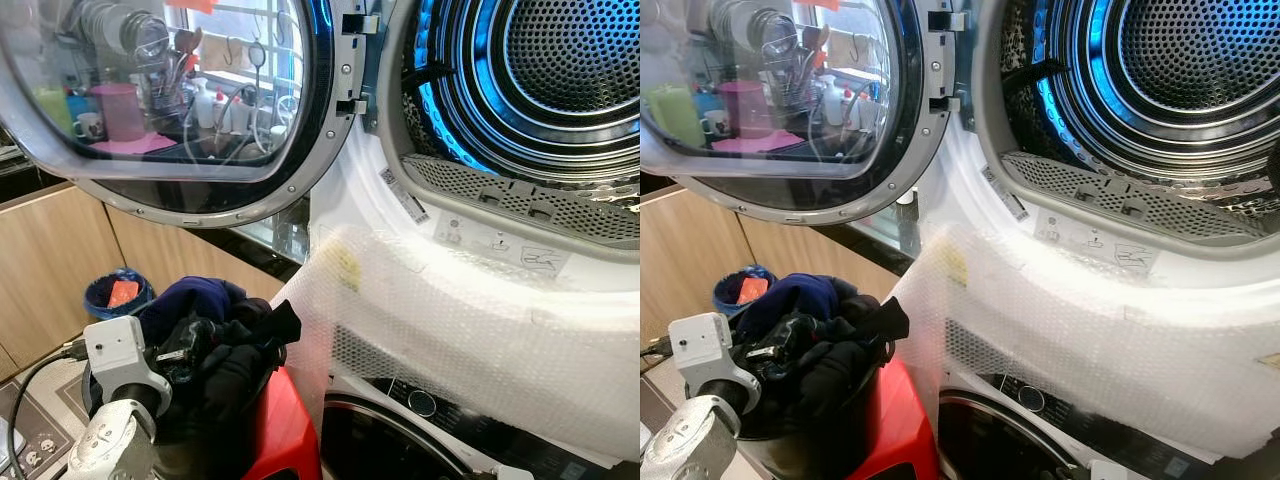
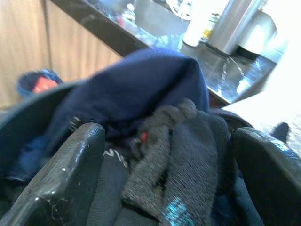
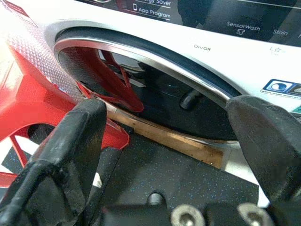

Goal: Clothes washing

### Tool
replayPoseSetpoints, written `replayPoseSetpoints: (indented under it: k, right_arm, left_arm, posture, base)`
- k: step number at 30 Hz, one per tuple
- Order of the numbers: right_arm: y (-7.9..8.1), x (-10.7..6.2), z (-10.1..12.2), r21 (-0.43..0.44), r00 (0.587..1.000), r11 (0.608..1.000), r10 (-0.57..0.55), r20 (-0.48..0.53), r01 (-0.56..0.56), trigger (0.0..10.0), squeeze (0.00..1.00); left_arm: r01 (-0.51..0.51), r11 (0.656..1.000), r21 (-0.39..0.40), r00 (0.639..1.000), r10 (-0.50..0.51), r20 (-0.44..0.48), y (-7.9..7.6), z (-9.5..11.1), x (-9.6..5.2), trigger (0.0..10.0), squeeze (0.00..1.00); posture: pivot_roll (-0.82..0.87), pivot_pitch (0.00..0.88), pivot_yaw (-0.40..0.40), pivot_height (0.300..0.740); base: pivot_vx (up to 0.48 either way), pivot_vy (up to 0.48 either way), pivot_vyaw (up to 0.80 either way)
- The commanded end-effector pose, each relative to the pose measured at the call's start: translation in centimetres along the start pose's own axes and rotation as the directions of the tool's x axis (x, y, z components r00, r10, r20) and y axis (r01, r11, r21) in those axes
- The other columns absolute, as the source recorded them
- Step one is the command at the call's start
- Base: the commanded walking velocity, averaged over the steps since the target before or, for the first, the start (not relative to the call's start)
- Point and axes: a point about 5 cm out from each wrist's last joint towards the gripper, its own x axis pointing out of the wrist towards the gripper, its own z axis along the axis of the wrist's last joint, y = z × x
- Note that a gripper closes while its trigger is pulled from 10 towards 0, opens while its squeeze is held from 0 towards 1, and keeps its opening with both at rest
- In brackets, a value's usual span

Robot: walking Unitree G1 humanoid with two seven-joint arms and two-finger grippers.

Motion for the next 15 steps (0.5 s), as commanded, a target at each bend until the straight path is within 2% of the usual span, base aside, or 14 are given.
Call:
replayPoseSetpoints:
  k: [1, 2, 3, 4, 5, 10, 15]
  right_arm:
    - [-0.32, 0.09, 0.76, -0.008, 0.999, 1.0, -0.01, 0.033, 0.01, 10.0, 0.0]
    - [-0.3, 0.1, 0.76, -0.008, 0.999, 1.0, -0.009, 0.033, 0.01, 10.0, 0.0]
    - [-0.25, 0.11, 0.74, -0.007, 0.999, 1.0, -0.009, 0.033, 0.009, 10.0, 0.0]
    - [-0.19, 0.13, 0.74, -0.007, 0.999, 1.0, -0.009, 0.033, 0.009, 10.0, 0.0]
    - [-0.02, 0.18, 0.73, -0.007, 0.999, 1.0, -0.006, 0.033, 0.006, 10.0, 0.0]
    - [0.2, 0.25, 0.68, -0.008, 1.0, 1.0, -0.003, 0.031, 0.003, 10.0, 0.0]
    - [0.33, 0.25, 0.56, -0.009, 1.0, 1.0, -0.003, 0.028, 0.003, 10.0, 0.0]
  left_arm:
    - [0.031, 0.999, -0.036, 0.999, -0.032, -0.021, -0.41, 0.03, 0.29, 4.6, 0.0]
    - [0.033, 0.998, -0.047, 0.999, -0.035, -0.025, -0.43, 0.06, 0.33, 4.5, 0.0]
    - [0.04, 0.997, -0.063, 0.999, -0.041, -0.03, -0.48, 0.08, 0.36, 3.9, 0.0]
    - [0.043, 0.996, -0.075, 0.998, -0.046, -0.036, -0.52, 0.07, 0.38, 2.8, 0.0]
    - [0.048, 0.995, -0.091, 0.998, -0.052, -0.04, -0.62, 0.1, 0.37, 0.0, 0.0]
    - [0.041, 0.989, -0.139, 0.998, -0.048, -0.047, -0.59, 0.28, 0.38, 0.0, 0.0]
    - [0.05, 0.988, -0.146, 0.997, -0.059, -0.055, -0.73, 0.31, 0.32, 0.0, 0.0]
  posture:
    - [0.09, 0.0, -0.059, 0.74]
    - [0.09, 0.0, -0.06, 0.74]
    - [0.1, 0.0, -0.061, 0.74]
    - [0.1, 0.0, -0.061, 0.74]
    - [0.1, 0.0, -0.061, 0.74]
    - [0.1, 0.0, -0.059, 0.74]
    - [0.1, 0.0, -0.057, 0.74]
  base:
    - [0.0, 0.0, 0.0]
    - [0.0, 0.0, 0.0]
    - [0.0, 0.0, 0.0]
    - [0.0, 0.0, 0.0]
    - [0.0, 0.0, 0.0]
    - [0.0, 0.0, 0.0]
    - [0.0, 0.0, 0.0]
